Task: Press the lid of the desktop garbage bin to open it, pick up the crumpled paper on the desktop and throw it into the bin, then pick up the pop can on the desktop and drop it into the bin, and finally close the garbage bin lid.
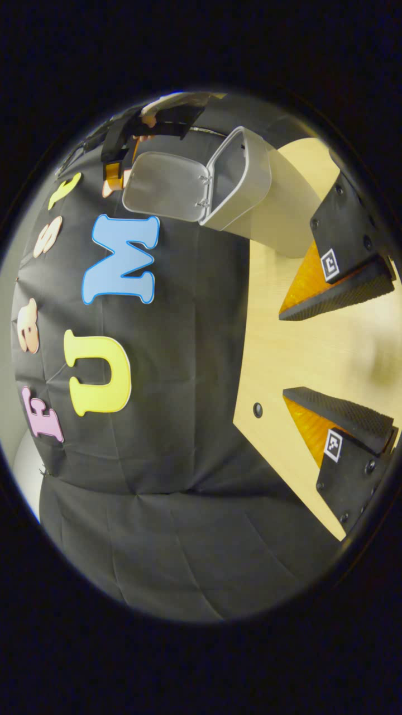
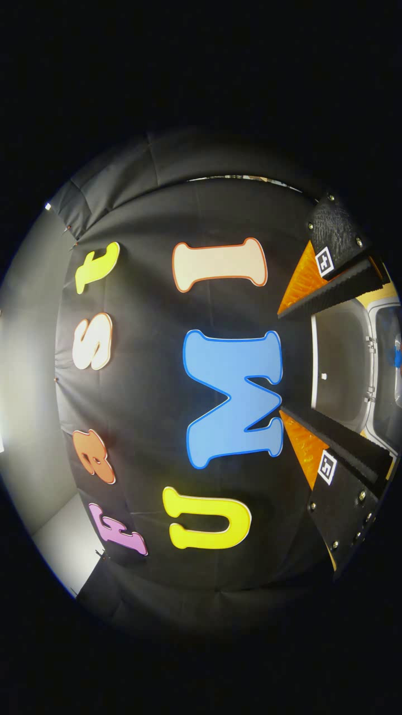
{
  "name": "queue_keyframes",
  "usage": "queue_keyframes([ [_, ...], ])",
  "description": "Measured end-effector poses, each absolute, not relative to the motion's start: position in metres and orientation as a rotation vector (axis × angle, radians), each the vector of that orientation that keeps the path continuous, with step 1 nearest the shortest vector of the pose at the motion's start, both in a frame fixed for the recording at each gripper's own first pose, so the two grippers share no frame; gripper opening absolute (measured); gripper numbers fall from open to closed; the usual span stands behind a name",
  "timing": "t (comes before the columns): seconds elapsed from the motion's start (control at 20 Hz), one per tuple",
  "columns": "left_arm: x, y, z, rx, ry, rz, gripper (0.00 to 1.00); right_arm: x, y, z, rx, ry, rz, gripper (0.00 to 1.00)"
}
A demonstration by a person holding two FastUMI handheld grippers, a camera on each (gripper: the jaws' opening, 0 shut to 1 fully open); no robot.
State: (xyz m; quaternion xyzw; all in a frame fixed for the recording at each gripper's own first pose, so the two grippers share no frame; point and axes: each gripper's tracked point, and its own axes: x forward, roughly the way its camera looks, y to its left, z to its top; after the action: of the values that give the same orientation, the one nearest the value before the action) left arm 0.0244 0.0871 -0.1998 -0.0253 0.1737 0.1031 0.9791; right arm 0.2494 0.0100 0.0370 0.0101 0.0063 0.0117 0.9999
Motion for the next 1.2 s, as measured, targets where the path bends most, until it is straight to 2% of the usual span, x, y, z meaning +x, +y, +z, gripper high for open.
queue_keyframes([
  [0.05, 0.026, 0.086, -0.201, -0.050, 0.352, 0.207, 0.81, 0.249, 0.011, 0.037, 0.022, 0.012, 0.030, 0.97],
  [0.1, 0.028, 0.085, -0.202, -0.051, 0.354, 0.204, 0.84, 0.251, 0.010, 0.040, 0.019, 0.012, 0.024, 1.00],
  [0.15, 0.030, 0.082, -0.202, -0.053, 0.356, 0.201, 0.81, 0.249, 0.011, 0.036, 0.016, 0.021, 0.030, 0.97],
  [0.25, 0.033, 0.076, -0.204, -0.059, 0.354, 0.191, 0.84, 0.243, 0.011, 0.035, 0.007, 0.028, 0.035, 1.00],
  [0.6, 0.035, 0.052, -0.201, -0.076, 0.347, 0.148, 0.81, 0.213, 0.013, 0.026, 0.004, 0.072, 0.071, 0.98],
  [0.75, 0.033, 0.047, -0.197, -0.077, 0.339, 0.137, 0.84, 0.195, 0.014, 0.018, 0.001, 0.081, 0.084, 0.98],
  [0.8, 0.032, 0.045, -0.195, -0.076, 0.337, 0.132, 0.81, 0.187, 0.015, 0.014, 0.002, 0.088, 0.089, 0.98],
  [1.15, 0.016, 0.032, -0.190, -0.082, 0.327, 0.107, 0.81, 0.142, 0.019, -0.028, 0.014, 0.177, 0.116, 0.98],
  [1.2, 0.013, 0.031, -0.190, -0.083, 0.328, 0.104, 0.81, 0.136, 0.020, -0.039, 0.015, 0.207, 0.119, 1.00],
])
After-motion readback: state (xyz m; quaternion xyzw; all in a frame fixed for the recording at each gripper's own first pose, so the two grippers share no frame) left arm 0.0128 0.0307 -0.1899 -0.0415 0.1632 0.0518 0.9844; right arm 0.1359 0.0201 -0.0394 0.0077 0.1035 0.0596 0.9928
